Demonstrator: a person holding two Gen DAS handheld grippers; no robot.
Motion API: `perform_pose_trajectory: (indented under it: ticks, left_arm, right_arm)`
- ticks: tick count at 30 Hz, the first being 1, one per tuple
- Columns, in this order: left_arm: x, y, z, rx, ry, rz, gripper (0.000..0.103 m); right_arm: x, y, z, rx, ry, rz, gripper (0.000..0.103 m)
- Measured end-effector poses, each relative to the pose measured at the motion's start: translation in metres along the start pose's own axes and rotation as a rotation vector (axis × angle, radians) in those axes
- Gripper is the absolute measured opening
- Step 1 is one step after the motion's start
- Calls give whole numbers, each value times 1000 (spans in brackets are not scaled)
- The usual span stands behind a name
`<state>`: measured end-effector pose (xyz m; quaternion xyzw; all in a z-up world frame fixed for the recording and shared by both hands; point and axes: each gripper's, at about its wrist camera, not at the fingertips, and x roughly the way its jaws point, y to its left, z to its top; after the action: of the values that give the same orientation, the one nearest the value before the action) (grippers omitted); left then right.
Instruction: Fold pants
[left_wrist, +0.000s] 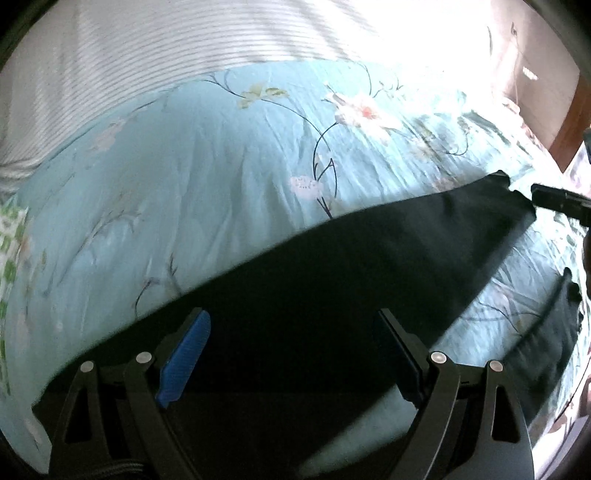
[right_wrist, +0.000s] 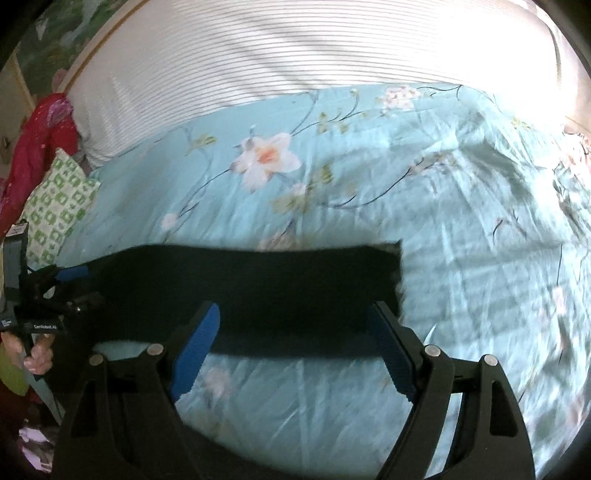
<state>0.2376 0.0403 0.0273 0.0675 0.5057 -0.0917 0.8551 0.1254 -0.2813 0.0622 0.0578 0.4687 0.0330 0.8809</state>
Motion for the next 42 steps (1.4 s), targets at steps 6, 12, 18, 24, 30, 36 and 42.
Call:
perform_pose_trajectory:
  ticks: [6,12,18,24,30,36,42]
  left_arm:
    - [35,4,31,81,52,0,90]
    - [67,14,53,116,155,-104,88]
    - [76,12,54,118,179,-190,62]
    - [57,0,44,144,162,-230,9]
    - [13,-14,16,109,90,-268,7]
    - [-24,-36,-28,94,58,-278,7]
    - [-56,-55,-69,54,32,-328,7]
  right_arm:
    - [27,-25,20,29,48,4,83]
    - [51,-43,29,32,91,-10,83]
    - [65,-50,31,14,104,10,69]
    - [59,-50,36,1,82,39,10]
    - [22,-49,27,-20,-9,113,9]
    - [-22,-49,-1,-63,-90,185,9]
    - [-49,-51,-43,-130,-97,186,8]
